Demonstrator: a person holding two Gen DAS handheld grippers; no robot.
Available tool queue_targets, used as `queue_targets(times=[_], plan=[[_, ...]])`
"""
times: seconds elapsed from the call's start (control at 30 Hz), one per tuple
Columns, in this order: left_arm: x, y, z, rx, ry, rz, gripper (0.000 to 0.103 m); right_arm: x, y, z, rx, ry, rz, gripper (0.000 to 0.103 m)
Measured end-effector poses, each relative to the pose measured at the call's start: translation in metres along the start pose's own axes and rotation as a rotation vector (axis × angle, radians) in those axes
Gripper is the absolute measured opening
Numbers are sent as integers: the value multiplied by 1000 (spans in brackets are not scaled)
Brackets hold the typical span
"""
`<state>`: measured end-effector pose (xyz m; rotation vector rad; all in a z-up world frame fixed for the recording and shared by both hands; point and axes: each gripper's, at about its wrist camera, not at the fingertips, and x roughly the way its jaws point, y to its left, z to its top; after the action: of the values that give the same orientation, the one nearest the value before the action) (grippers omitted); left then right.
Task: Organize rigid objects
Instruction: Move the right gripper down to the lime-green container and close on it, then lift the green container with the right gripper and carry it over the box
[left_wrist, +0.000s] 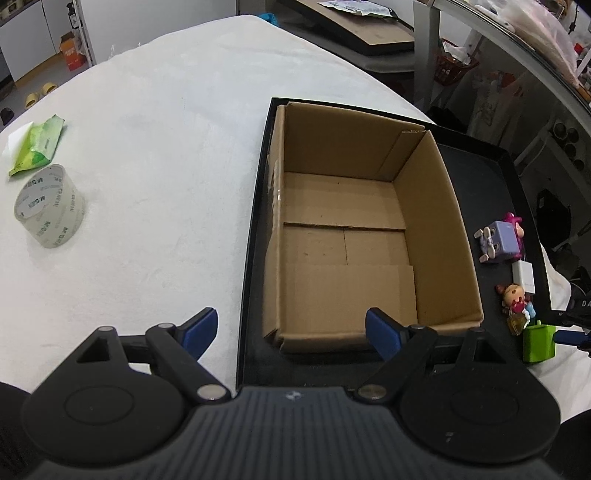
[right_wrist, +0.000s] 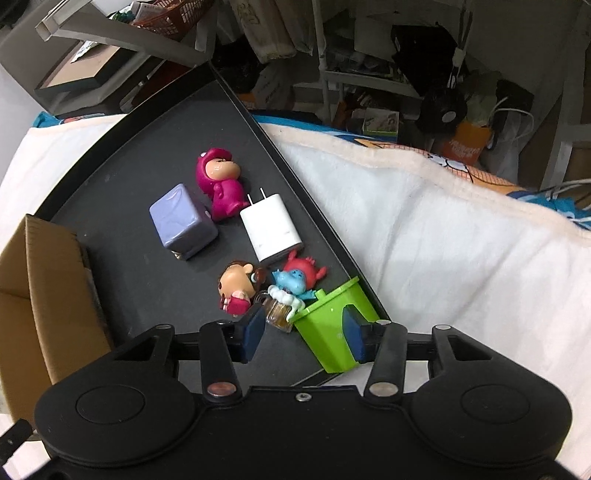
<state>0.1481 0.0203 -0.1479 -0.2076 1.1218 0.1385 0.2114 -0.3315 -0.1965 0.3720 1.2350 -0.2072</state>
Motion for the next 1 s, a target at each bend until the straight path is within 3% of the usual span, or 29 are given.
queue_targets(times=[0.13,0.2,0.63,0.7,0.77,0.87,1.0], plan=[[4,-1,5,-2,1,9,86,4,-2,2,4,5,-47,52],[5,0,6,-9,-2,10,86,13,-8,3,29,50,-50,52],[10,8,14,-32,-56,25,83,31,13,-1,-85,111,-97,63],[11,10,14,-35,-70,30,83,35,16,-2,-96,117,-110,58],[13,11,15,-40,-78,39,83,49,16,-4,-77,193,-43,49],[18,12,17,-49,-77,45,77,54,21,-4,-83,199,-40,47],[20,12,18,-54,-84,40,57,46,18,-1,-55,151,-3,46]])
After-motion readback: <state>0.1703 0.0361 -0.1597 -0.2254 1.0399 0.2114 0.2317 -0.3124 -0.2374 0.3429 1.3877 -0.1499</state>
